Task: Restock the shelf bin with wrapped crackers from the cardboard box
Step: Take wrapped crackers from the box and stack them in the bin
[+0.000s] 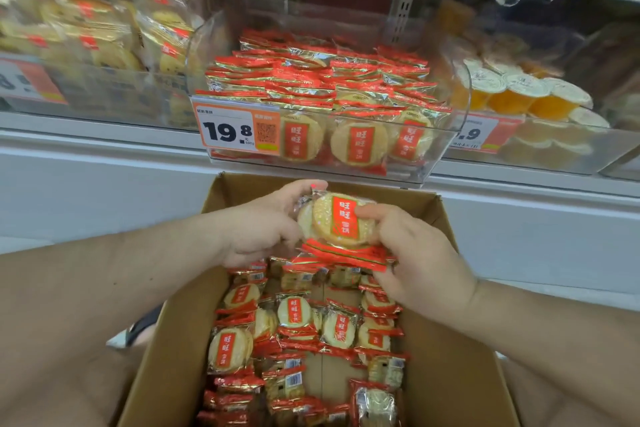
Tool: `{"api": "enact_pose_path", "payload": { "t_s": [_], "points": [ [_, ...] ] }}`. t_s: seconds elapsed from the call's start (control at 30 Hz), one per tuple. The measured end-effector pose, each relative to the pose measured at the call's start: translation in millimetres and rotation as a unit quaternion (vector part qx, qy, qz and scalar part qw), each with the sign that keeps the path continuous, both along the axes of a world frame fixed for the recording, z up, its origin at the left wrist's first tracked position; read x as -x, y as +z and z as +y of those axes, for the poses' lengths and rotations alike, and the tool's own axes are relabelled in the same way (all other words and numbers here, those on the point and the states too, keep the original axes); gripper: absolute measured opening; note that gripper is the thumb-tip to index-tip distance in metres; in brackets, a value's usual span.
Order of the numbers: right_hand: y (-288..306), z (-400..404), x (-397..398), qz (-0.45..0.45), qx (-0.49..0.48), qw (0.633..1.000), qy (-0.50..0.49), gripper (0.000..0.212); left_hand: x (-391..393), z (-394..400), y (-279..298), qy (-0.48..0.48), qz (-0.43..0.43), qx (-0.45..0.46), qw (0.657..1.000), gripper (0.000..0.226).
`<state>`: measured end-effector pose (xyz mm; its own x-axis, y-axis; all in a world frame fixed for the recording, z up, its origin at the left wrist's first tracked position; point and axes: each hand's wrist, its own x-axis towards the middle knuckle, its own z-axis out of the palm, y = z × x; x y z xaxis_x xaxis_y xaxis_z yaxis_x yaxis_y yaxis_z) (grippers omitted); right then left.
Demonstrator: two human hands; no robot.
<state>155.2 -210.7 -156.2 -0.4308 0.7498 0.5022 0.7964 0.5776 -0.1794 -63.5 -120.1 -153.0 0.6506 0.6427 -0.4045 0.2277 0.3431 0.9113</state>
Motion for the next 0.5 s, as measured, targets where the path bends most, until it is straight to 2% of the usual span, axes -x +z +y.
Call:
{"api": "enact_pose_path", "payload": {
  "t_s": [0.1,0.23,0.3,0.4,0.43,0.5],
  "points": [
    [7,7,4,-0.019,-0.01,0.999,0.029,0.019,2,-9,21,0.042,-0.088,0.031,0.995,0.09],
    [28,9,10,-0.038,0.037,0.997,0.047,0.032,-4,-11,33,0.09,0.021,-0.139,0.986,0.082],
    [42,8,9,-0.006,0.019,1.0,0.025,0.029,-8,-11,41,0.061,0.068,-0.233,0.968,0.09],
    [63,17,1,0.088,0.006,0.995,-0.054,0.022,-18,-15,57,-0.017,0.094,-0.317,0.943,0.104],
    [70,20,-2,0.097,0.025,0.993,-0.067,0.028,-23,-17,62,-0.033,0.098,-0.333,0.937,0.107],
    [79,24,-10,0.075,0.1,0.99,-0.066,0.059,-32,-20,71,-0.056,0.103,-0.362,0.925,0.112]
  ]
}}
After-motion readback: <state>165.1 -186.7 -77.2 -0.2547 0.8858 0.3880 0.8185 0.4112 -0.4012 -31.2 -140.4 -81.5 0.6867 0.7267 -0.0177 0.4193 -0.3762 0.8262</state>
